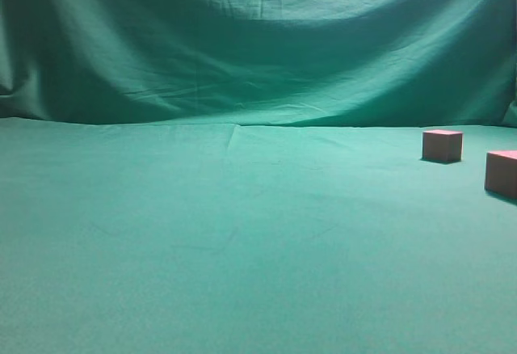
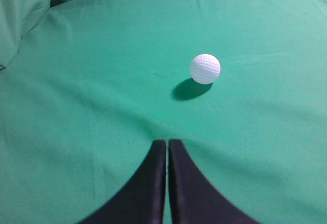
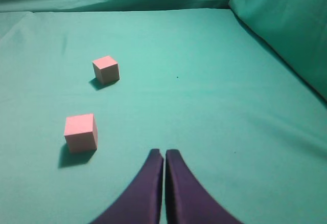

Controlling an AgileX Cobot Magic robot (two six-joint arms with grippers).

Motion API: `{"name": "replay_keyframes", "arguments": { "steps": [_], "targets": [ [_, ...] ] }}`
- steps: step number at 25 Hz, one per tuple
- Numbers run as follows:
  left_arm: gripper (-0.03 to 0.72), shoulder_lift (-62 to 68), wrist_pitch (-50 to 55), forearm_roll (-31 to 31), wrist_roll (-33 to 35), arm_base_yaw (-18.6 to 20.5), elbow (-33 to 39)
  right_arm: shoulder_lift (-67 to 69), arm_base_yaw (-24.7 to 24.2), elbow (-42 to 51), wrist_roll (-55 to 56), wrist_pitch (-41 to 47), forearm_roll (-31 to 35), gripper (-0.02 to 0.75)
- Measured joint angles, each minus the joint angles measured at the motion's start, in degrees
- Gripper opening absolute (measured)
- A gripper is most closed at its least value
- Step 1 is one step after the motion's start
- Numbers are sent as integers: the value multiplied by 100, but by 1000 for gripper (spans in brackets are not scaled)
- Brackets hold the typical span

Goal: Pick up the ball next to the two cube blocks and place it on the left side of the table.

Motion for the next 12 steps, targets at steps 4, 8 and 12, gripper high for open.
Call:
{"name": "replay_keyframes", "arguments": {
  "steps": [4,8,12],
  "targets": [
    [0,0,0,0,0,0,0,0,0,0,0,0,0,0],
    [0,0,0,0,0,0,0,0,0,0,0,0,0,0],
    [0,0,0,0,0,0,0,0,0,0,0,0,0,0]
  ]
}}
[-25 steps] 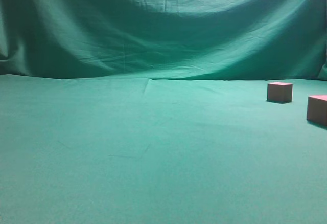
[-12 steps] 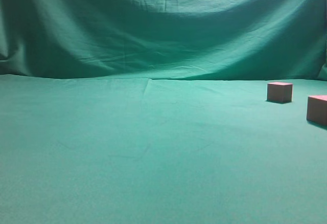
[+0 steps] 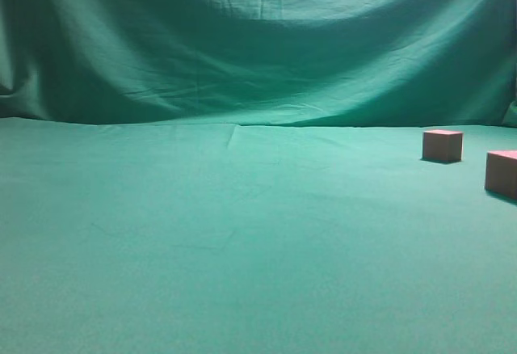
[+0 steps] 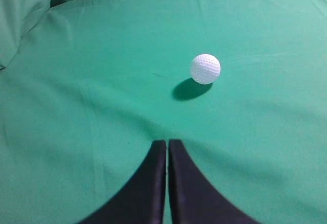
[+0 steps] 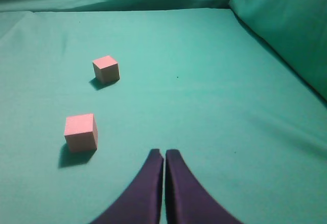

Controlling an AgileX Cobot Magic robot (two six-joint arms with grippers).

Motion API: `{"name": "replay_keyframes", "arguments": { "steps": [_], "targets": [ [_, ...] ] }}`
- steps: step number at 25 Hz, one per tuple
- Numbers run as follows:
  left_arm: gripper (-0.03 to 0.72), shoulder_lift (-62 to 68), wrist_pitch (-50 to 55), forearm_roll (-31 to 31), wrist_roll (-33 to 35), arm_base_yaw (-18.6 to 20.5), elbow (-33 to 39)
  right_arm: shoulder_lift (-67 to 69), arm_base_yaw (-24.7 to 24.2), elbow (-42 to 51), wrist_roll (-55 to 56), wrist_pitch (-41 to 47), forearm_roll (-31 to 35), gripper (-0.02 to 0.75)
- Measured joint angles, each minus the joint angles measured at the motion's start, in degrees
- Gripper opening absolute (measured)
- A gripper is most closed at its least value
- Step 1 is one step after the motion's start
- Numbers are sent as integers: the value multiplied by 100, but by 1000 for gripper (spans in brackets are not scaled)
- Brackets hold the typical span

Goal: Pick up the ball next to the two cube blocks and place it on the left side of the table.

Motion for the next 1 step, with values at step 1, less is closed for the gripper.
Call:
{"name": "replay_keyframes", "arguments": {
  "steps": [1],
  "targets": [
    [0,0,0,0,0,0,0,0,0,0,0,0,0,0]
  ]
}}
